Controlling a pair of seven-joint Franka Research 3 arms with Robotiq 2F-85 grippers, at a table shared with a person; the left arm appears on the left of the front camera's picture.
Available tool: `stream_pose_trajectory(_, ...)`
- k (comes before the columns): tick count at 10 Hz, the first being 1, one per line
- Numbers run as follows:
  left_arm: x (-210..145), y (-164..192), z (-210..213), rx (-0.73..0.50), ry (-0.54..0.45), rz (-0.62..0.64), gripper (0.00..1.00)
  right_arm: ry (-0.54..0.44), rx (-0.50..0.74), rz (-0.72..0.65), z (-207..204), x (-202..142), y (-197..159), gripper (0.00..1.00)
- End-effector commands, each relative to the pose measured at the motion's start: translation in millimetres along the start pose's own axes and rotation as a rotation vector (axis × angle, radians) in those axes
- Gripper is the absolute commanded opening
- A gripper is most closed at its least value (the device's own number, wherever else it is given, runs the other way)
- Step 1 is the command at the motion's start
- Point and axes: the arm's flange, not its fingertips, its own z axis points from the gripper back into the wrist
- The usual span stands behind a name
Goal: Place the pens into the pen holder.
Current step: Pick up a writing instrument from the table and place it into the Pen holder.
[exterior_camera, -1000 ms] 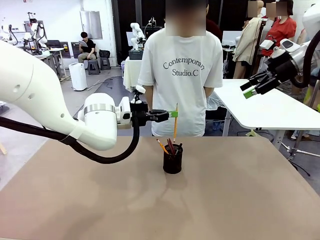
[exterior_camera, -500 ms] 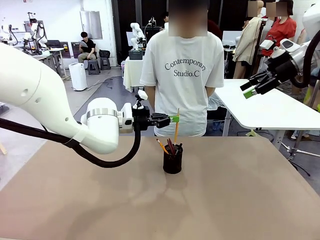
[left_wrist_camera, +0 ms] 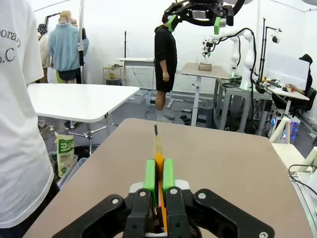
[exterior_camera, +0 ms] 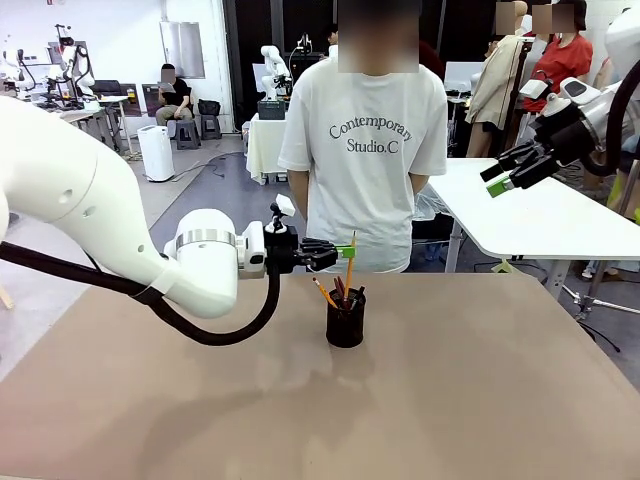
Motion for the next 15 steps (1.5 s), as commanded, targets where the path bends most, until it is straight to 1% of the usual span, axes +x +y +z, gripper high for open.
stream_pose_trajectory(1, 0.2, 4.8, -5.1, 0.028, -0.013, -0.079, 0.23, -0.002, -0.008, -0.013, -0.2, 3.4, 1.2, 1.0)
stream_pose_trajectory(4, 1.3, 4.1, -2.4, 0.029, -0.019, -0.085, 0.83, -0.002, -0.008, -0.013, -0.2, 3.4, 1.2, 1.0)
stream_pose_trajectory(5, 3.3, 3.6, -1.5, 0.032, -0.021, -0.089, 1.0, -0.002, -0.008, -0.013, -0.2, 3.4, 1.2, 1.0)
stream_pose_trajectory(8, 12.2, 1.1, 4.3, 0.036, -0.03, -0.108, 1.0, -0.002, -0.008, -0.013, -0.2, 3.4, 1.2, 1.0)
stream_pose_trajectory(11, 21.3, -4.4, 5.9, 0.022, -0.018, -0.117, 1.0, -0.002, -0.008, -0.013, -0.2, 3.4, 1.2, 1.0)
stream_pose_trajectory(12, 23.1, -5.6, 5.1, 0.031, -0.015, -0.1, 1.0, -0.002, -0.008, -0.013, -0.2, 3.4, 1.2, 1.0)
stream_pose_trajectory(13, 23.4, 3.8, 1.8, 0.014, -0.022, -0.09, 1.0, -0.002, -0.008, -0.013, -0.2, 3.4, 1.2, 1.0)
stream_pose_trajectory(15, 23.4, 3.8, 1.8, 0.014, -0.022, -0.09, 1.0, -0.002, -0.008, -0.013, -0.2, 3.4, 1.2, 1.0)
